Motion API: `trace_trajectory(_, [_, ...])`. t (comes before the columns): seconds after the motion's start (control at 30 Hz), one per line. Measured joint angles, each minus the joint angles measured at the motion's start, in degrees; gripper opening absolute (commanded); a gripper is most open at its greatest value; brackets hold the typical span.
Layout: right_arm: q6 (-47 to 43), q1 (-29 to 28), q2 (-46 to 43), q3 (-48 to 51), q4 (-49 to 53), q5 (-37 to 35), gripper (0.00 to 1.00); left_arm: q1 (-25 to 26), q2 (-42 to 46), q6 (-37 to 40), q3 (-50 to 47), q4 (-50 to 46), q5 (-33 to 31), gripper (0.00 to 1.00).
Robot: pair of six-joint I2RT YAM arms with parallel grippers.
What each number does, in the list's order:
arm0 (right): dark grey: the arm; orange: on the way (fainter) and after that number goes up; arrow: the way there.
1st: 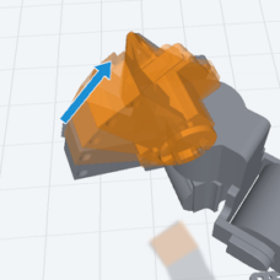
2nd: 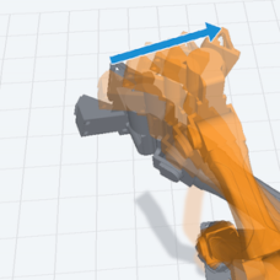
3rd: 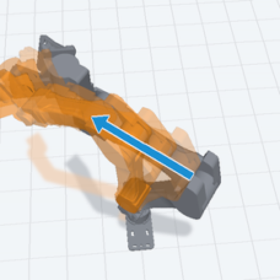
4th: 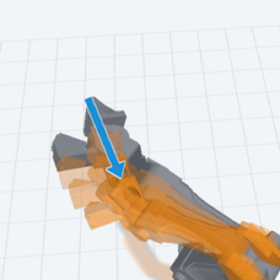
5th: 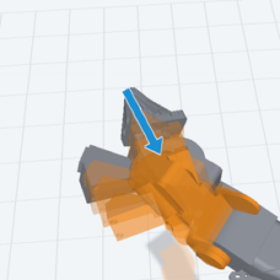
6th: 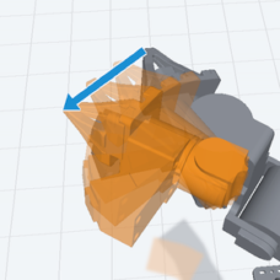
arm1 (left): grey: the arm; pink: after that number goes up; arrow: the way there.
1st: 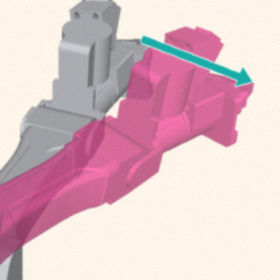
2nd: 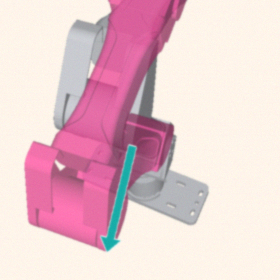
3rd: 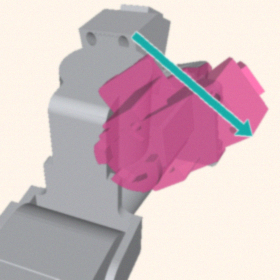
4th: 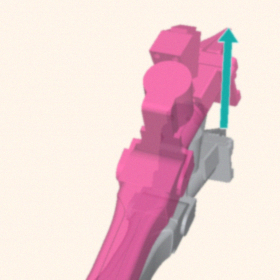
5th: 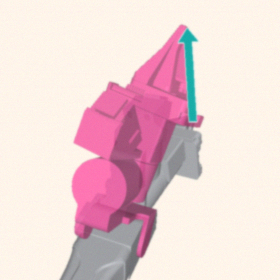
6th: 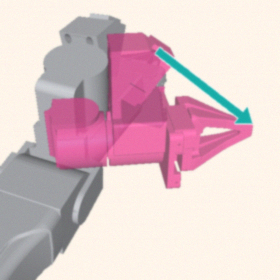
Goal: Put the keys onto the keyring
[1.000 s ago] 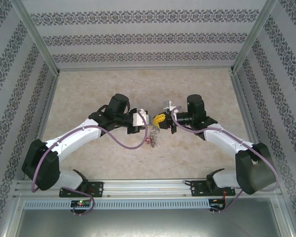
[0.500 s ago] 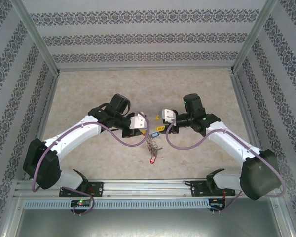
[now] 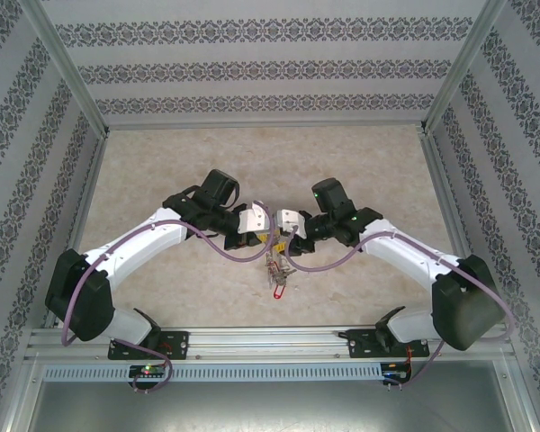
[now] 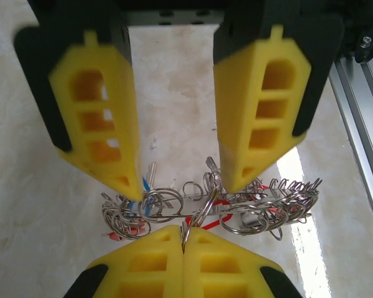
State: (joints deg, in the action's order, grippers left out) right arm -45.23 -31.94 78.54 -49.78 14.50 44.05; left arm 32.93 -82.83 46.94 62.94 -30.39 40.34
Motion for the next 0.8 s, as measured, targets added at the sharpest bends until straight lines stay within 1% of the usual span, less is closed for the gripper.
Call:
trace_trajectory(0.1, [1.62, -0.48, 1.38, -0.46, -0.42, -0.13, 0.44, -0.31, -0.02, -0.72, 0.0, 0.17, 0.09, 0.0])
trace_trajectory(0.2, [2.82, -0.48, 2.21, -1.01, -0.96, -0.09, 0.39, -0.44, -0.02, -1.14, 0.0, 0.42, 0.17, 0.0])
trace_trajectory(0.33, [4.13, -0.48, 2.62, -1.29, -1.27, -0.04, 0.3, -0.81, -0.13, -1.79, 0.0, 0.74, 0.17, 0.0])
trace_trajectory(0.4, [4.72, -0.48, 2.64, -1.38, -1.22, 0.07, 0.23, -0.87, -0.31, -2.12, 0.0, 0.92, 0.24, 0.0])
trace_trajectory(0.8, [9.88, -0.55, 2.64, -1.38, -3.45, -0.17, 0.23, -2.21, -1.79, -4.17, 1.27, 1.22, 1.51, 0.0])
